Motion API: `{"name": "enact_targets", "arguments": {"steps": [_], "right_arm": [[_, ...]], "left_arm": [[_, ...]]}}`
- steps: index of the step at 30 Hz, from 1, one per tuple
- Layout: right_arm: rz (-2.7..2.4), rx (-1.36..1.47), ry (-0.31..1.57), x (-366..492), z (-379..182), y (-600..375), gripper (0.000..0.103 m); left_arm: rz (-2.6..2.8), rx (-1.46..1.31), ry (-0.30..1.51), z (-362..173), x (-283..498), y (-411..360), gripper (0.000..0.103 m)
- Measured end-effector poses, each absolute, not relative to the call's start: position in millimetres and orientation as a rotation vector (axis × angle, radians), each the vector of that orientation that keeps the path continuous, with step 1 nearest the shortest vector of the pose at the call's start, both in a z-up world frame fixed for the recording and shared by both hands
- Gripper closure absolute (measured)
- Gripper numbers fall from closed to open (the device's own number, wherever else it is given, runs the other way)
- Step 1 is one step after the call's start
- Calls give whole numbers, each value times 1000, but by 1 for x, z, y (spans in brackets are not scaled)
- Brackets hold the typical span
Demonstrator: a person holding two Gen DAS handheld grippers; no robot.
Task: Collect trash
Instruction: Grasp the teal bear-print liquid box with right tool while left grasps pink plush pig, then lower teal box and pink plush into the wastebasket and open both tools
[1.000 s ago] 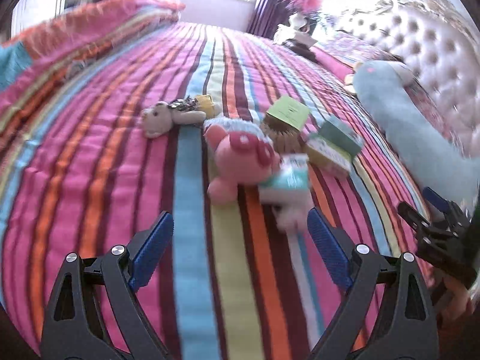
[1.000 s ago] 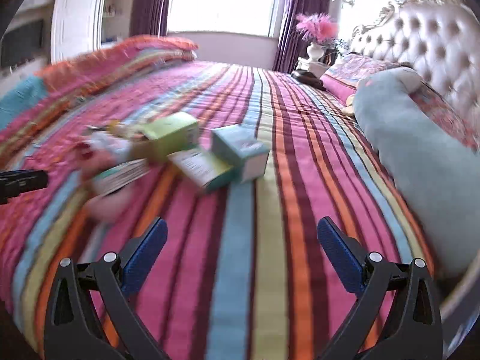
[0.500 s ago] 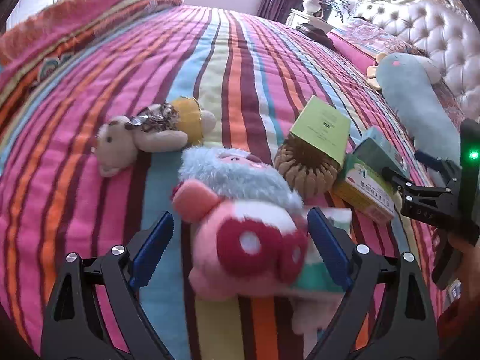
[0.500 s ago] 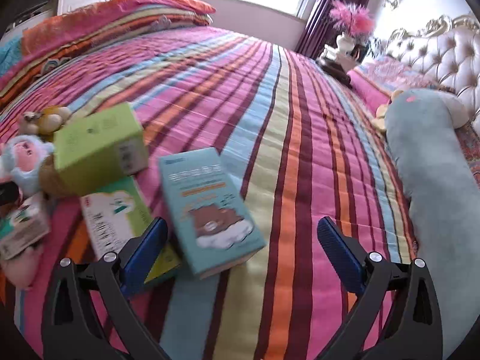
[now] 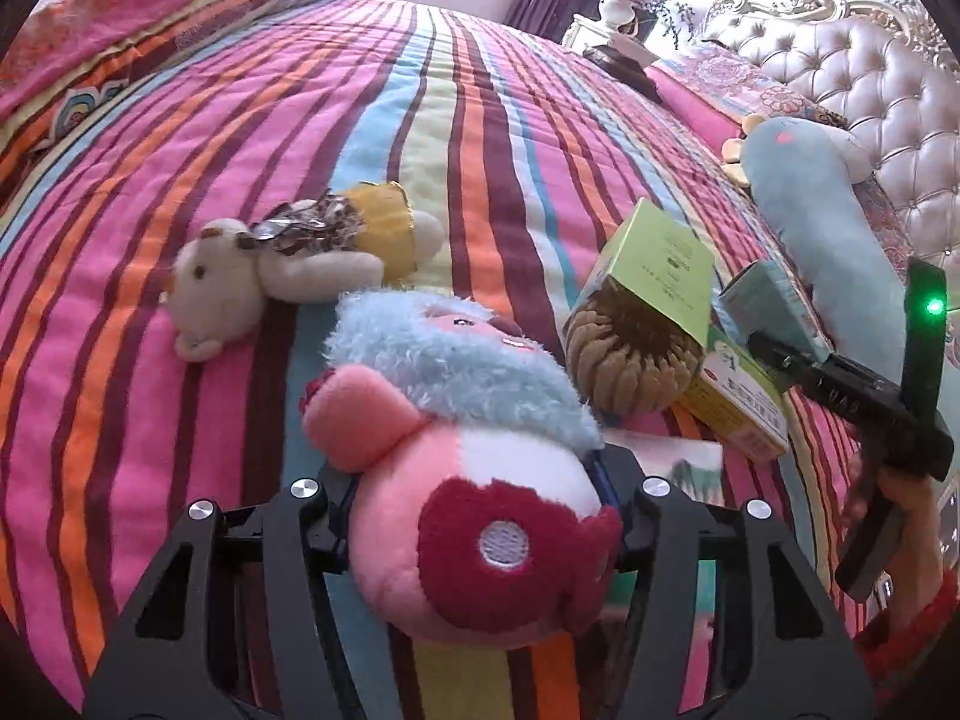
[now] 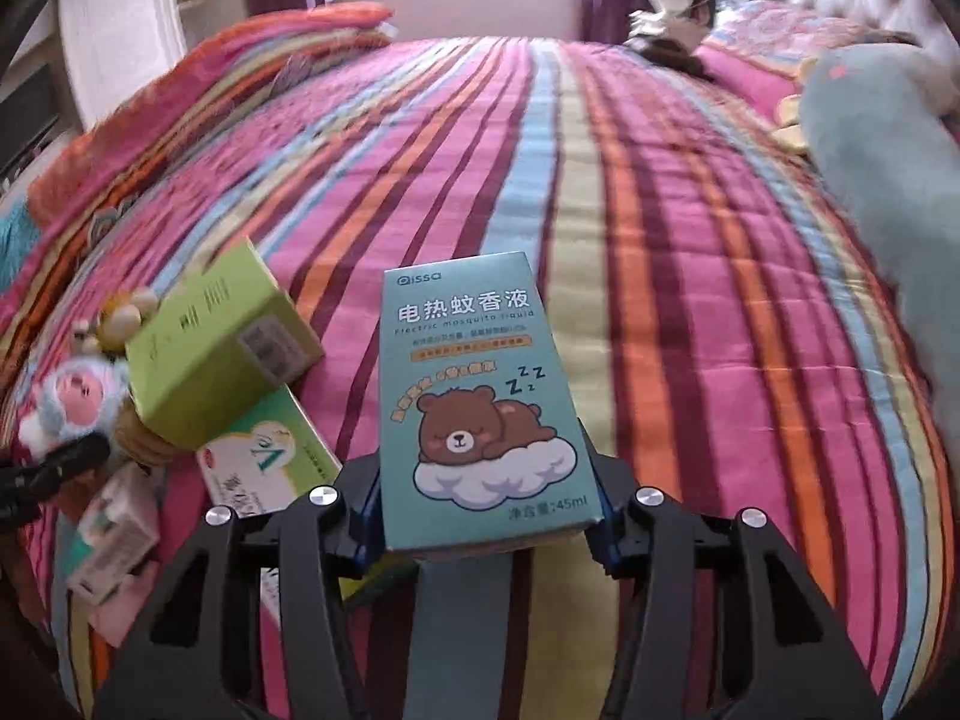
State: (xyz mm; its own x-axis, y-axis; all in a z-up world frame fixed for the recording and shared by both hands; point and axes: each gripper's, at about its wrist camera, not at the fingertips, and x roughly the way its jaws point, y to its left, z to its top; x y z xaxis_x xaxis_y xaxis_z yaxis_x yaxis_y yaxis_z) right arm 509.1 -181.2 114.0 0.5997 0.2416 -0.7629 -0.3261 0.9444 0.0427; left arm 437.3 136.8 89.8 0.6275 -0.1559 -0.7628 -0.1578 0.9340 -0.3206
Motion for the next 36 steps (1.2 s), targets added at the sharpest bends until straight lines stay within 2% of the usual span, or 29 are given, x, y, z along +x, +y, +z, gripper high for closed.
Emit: {"name": "enact_targets", "arguments": {"steps": [5,9,14,18,21,24,30,36], "right_arm": [[194,-92,757,465,151,-200,53],[250,-88,657,386,175,-200,53],[390,-142,587,230,166,-191,53],[527,-117,640,107,139,-192,53],[591,-82,737,49,110,-188,53],[591,-70,903,10,55,-178,53],[509,-184,1160,-4,-57,-147,53],[471,-197,1322,12,-102,-143,53]], "left_arm": [[13,-335,815,121,392,136,46],[-13,-262,736,145,323,126,46],[-74,-229,709,151,195,103,46],[-126,-247,737,138,95,80,46],[-126,-201,782,116,16,54,46],[-135,-210,892,75,-22,36,46],[-99,-234,1217,-59,-32,12,46],[-137,-232,1427,-126,-27,-1,46]]}}
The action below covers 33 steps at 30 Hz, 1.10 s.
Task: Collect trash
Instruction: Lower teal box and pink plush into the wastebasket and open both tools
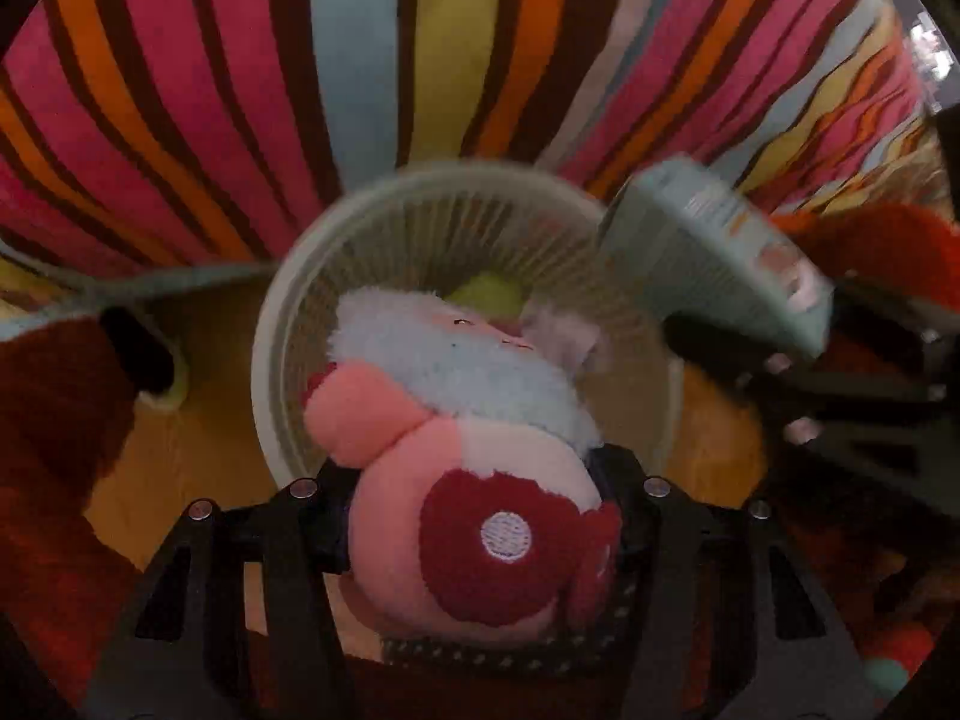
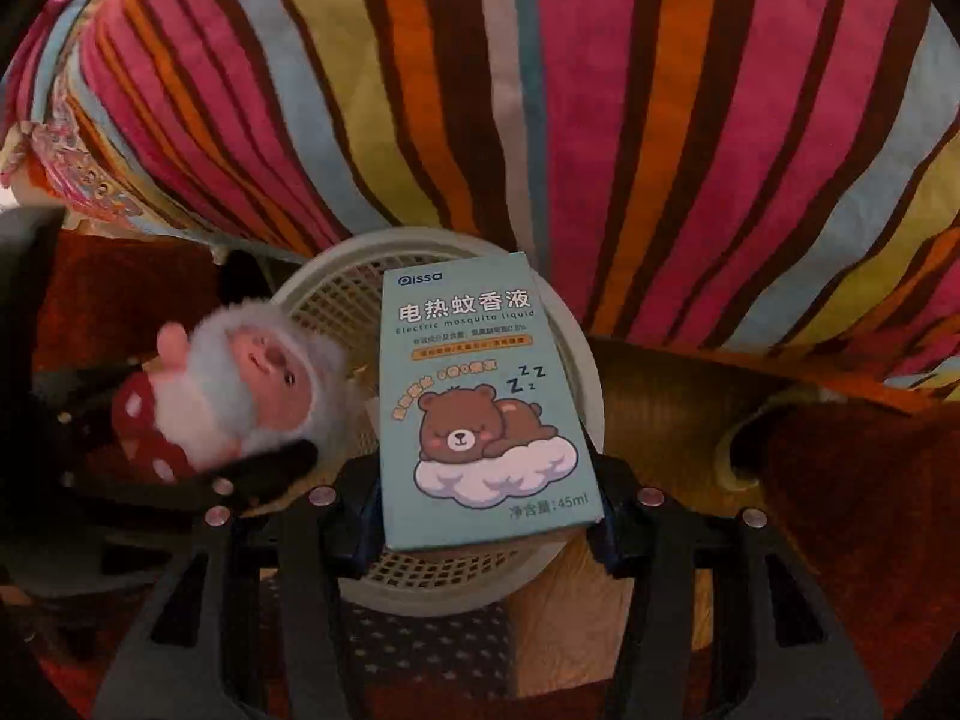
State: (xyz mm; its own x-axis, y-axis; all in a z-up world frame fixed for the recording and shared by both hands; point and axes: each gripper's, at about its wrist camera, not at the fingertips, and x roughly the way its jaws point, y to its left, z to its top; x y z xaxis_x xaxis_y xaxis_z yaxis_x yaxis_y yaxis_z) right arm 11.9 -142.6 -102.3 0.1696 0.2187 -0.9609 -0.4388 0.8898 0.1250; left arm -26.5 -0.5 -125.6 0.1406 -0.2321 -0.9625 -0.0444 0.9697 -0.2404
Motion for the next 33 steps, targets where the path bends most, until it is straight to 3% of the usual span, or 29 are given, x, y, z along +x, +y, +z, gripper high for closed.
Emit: {"name": "enact_targets", "arguments": {"steps": [9,15,22,33], "right_arm": [[473,-254,1406,0,-127,-140,52],[407,-243,1444,1,-132,-150,31],[376,-217,1438,4,-128,-159,31],[369,-234,1399,5,-123,-153,31]], "left_arm": [[-83,-219,1523,-145,-23,3,41],[-45,-213,1562,-152,-24,6,32],[-61,-224,1554,-150,-28,9,20],[-56,-225,1527,-145,-25,8,20]]}}
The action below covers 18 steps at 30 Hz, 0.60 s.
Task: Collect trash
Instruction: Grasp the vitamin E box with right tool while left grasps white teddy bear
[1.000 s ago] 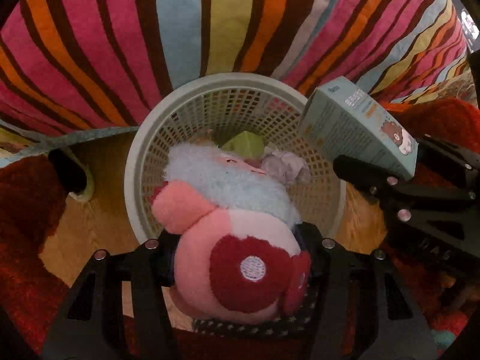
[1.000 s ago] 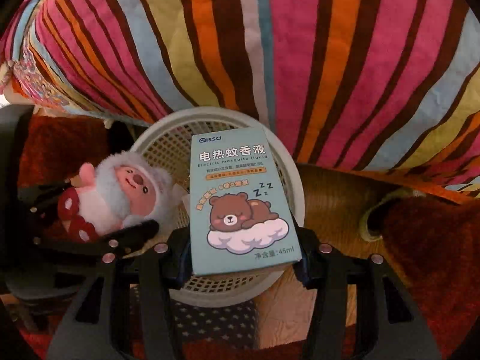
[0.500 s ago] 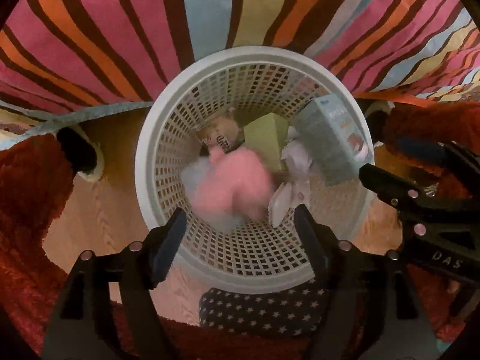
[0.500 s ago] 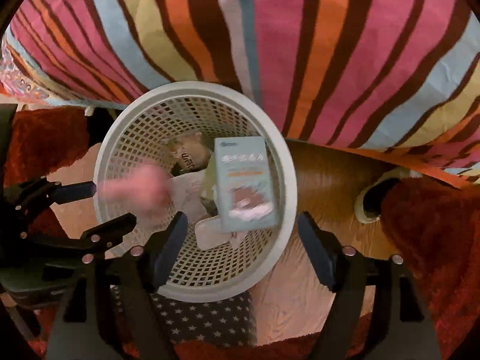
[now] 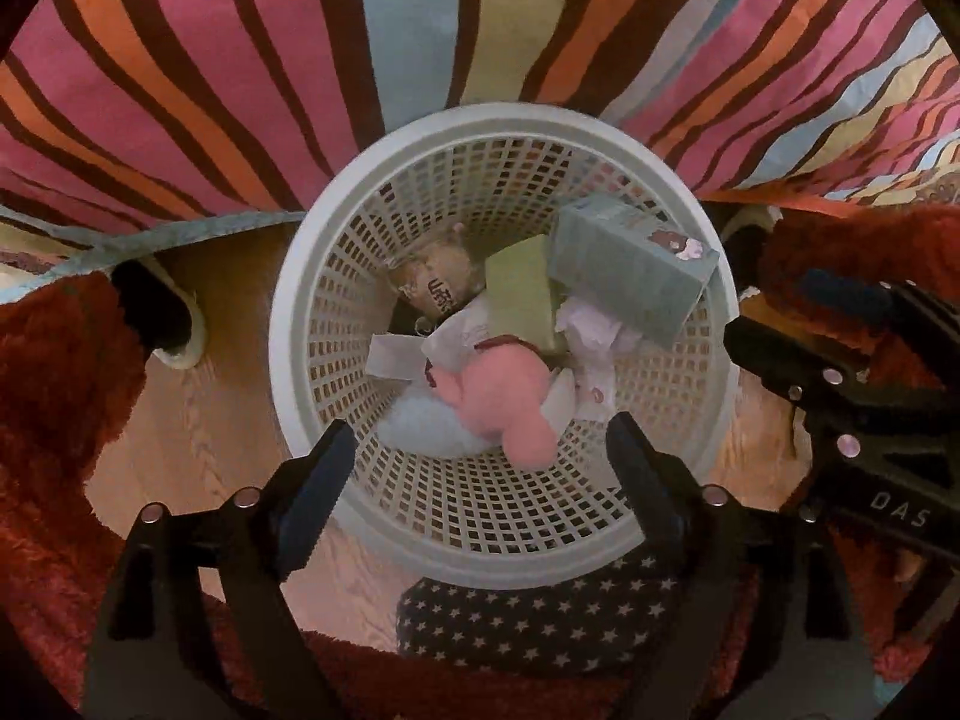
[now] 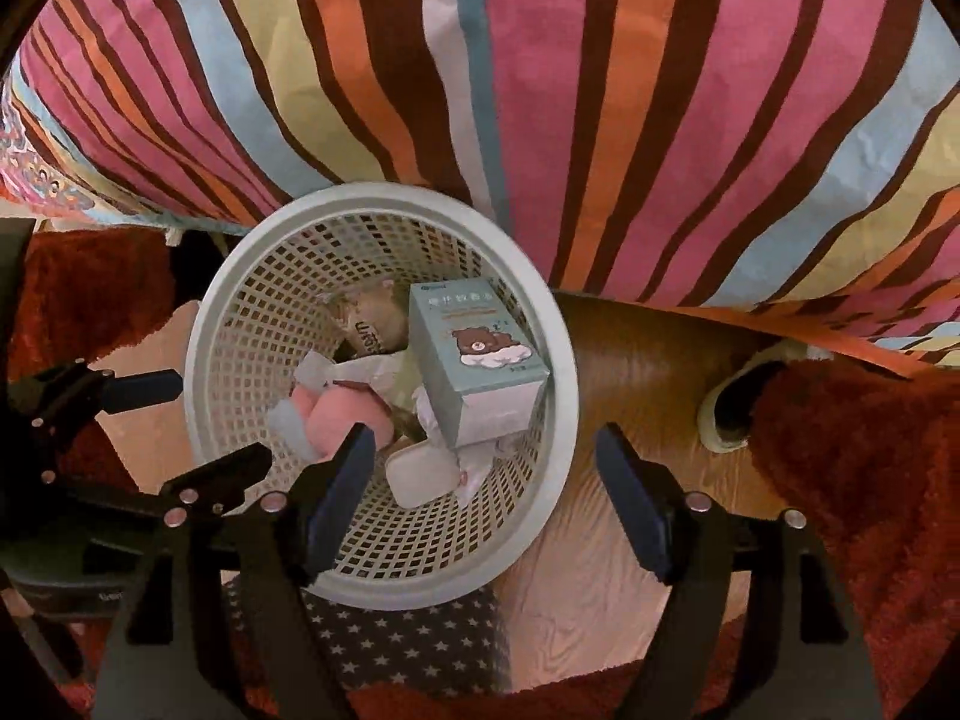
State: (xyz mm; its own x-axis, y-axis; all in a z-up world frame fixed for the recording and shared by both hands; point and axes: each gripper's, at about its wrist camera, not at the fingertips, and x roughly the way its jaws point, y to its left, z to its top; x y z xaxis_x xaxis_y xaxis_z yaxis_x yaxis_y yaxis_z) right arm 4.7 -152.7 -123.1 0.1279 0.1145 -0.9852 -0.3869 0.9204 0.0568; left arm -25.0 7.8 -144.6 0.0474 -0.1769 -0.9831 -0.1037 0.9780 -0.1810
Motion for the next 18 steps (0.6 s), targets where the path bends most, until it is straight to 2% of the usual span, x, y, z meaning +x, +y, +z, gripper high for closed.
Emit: {"name": "enact_targets", "arguments": {"steps": [7,12,18], "right_arm": [[438,-253,1247,-4,-68,-152,31],[539,-172,1088,4,4,-167,31],[554,-107,834,59,86,-188,31]], "left_arm": [[-76,-193,1390,-94,-31,19,19],[-171,-222,1250,-16,-23,35,20],[-134,-151,947,97,31,79,20]]}}
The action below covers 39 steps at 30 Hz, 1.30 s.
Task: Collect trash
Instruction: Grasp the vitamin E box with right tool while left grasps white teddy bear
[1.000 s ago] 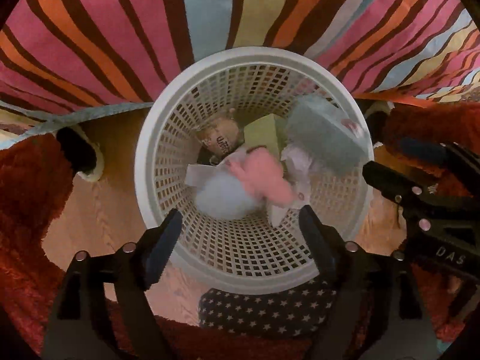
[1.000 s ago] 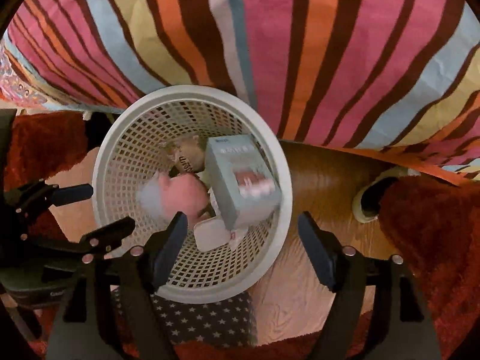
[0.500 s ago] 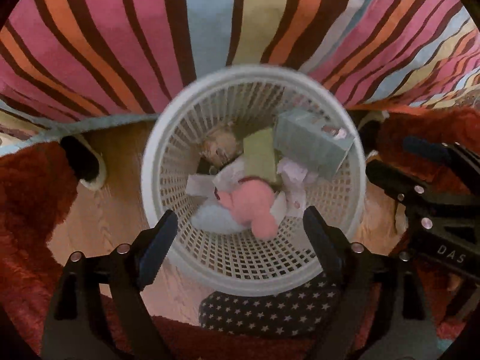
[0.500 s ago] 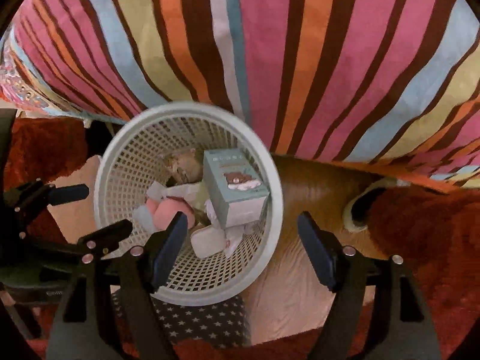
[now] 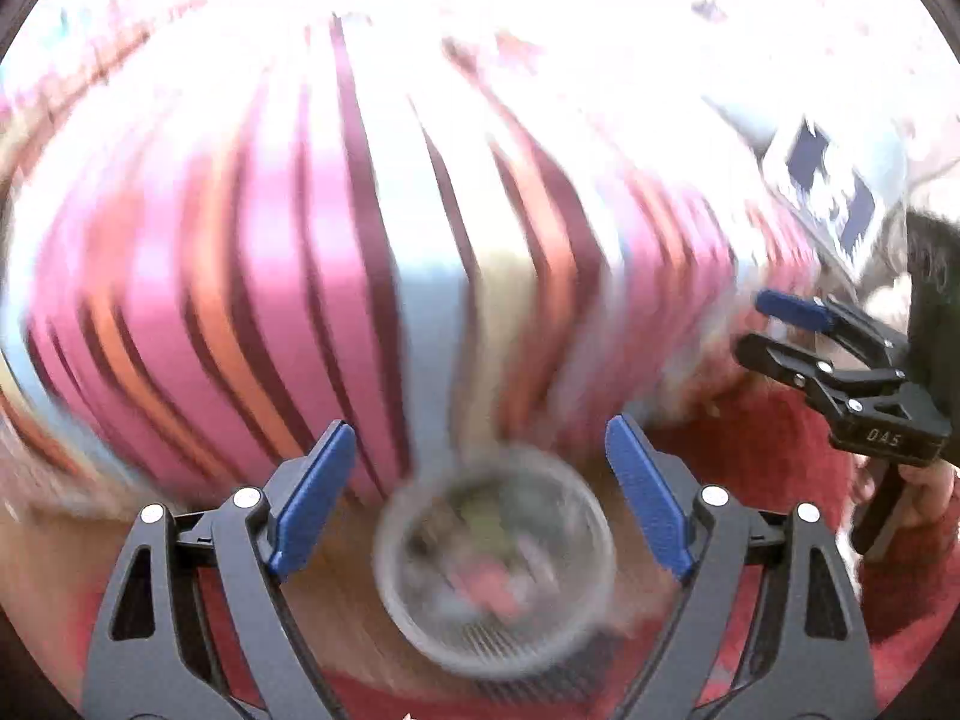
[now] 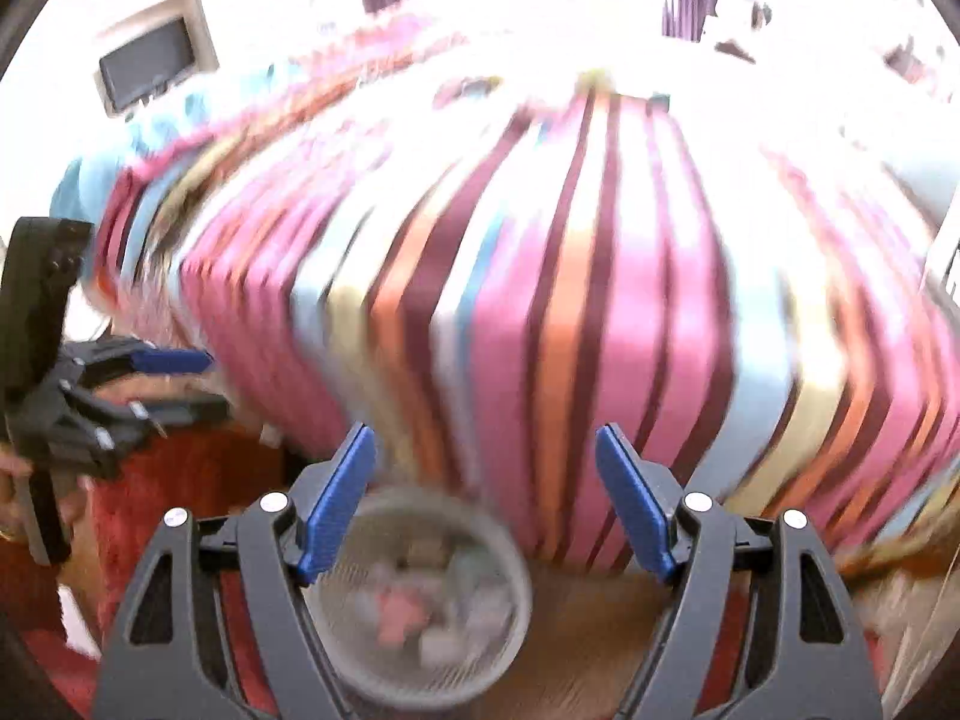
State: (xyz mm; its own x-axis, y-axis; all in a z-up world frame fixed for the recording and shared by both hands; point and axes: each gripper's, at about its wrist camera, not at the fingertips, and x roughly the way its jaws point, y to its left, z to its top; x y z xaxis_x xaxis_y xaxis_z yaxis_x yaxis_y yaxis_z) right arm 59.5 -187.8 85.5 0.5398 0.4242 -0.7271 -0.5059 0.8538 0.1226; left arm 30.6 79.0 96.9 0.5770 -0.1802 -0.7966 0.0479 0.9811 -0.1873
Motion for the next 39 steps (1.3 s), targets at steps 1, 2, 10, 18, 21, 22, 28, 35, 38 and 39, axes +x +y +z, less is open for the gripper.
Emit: {"name": "enact_targets", "arguments": {"steps": [1,2,10,18,21,22,28,35,38,39], "right_arm": [[526,-116,779,80,96,-189,31],[507,-123,743,93,100,-189,31],[339,-257,666,267,102,-168,25],[409,-353,732,398,103,-159,25],[444,-438,739,422,99,-149,25],[447,-455,747,427,98,-147,25],[492,-438,783,457,89,-143,25],[543,-353,822,483,85,-139,25],[559,-320,841,492,84,-135,25],[558,-310,851,494,84,-133,25]], "left_arm": [[-97,-121,915,106,42,85,20],[-45,-76,868,117,64,94,20],[87,58,837,128,250,151,19],[27,260,871,111,390,175,19],[21,278,872,109,430,186,19],[14,267,868,110,437,189,20],[-121,182,896,100,480,203,20],[-104,182,953,82,513,196,20],[-83,121,979,79,522,193,19],[-70,116,981,79,522,192,20]]}}
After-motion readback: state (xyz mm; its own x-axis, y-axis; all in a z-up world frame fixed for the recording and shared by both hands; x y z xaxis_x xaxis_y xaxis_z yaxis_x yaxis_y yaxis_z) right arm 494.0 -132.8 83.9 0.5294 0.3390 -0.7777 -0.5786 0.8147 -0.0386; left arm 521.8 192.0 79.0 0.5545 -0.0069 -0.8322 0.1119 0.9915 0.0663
